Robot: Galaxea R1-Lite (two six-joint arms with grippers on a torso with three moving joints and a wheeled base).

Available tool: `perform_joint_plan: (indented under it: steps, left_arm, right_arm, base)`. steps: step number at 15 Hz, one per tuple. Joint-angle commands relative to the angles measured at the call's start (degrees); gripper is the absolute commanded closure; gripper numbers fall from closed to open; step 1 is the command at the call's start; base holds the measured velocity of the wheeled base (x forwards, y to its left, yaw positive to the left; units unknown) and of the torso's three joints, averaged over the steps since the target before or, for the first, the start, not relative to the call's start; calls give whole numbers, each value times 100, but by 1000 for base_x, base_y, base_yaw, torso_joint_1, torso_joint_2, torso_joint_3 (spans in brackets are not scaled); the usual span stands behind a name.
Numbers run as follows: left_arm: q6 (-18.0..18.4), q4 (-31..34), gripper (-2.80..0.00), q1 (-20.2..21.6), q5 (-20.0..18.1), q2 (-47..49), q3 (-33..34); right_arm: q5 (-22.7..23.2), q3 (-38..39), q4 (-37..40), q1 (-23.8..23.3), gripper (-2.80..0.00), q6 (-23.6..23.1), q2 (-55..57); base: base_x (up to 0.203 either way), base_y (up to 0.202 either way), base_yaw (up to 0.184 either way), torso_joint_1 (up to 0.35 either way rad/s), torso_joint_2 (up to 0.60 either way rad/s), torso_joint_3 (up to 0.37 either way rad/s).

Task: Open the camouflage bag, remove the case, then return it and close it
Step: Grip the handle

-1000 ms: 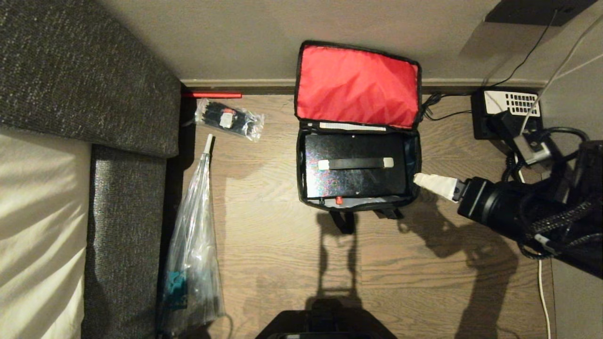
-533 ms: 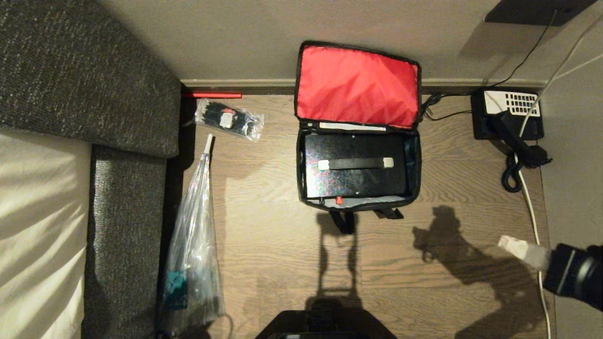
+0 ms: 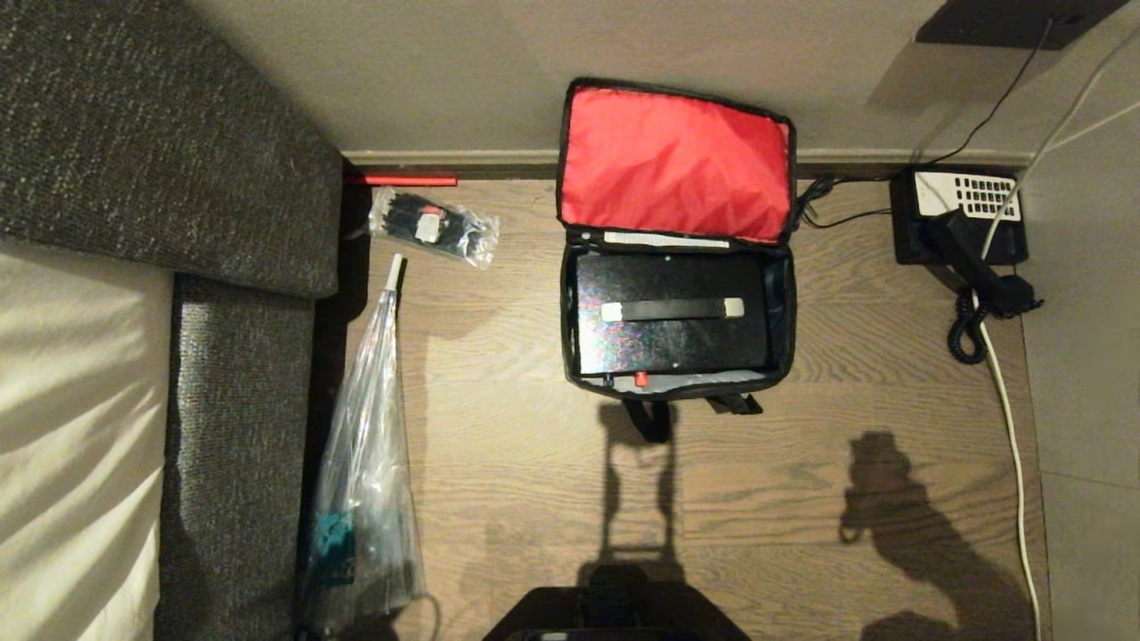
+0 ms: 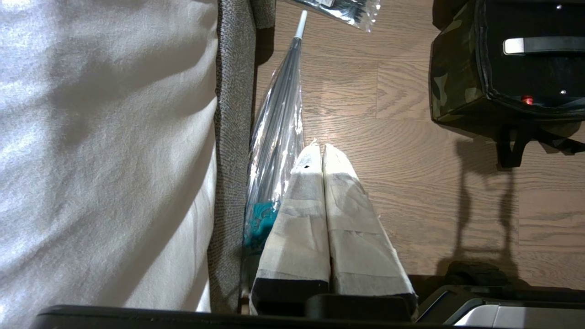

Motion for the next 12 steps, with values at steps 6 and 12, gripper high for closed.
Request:
perform_joint_plan:
  steps: [6,12]
  left_arm:
    - [0,-5,0,1,-2,7,229]
    - [0,-9,0,1,0,7,229]
  right_arm:
    - [915,-254,-53,-444,0,-2184,344]
    - [1436,-450,-578,33,0,-4982,1033]
  base:
    - [0,0,0,0,0,0]
    - [0,0,0,0,0,0]
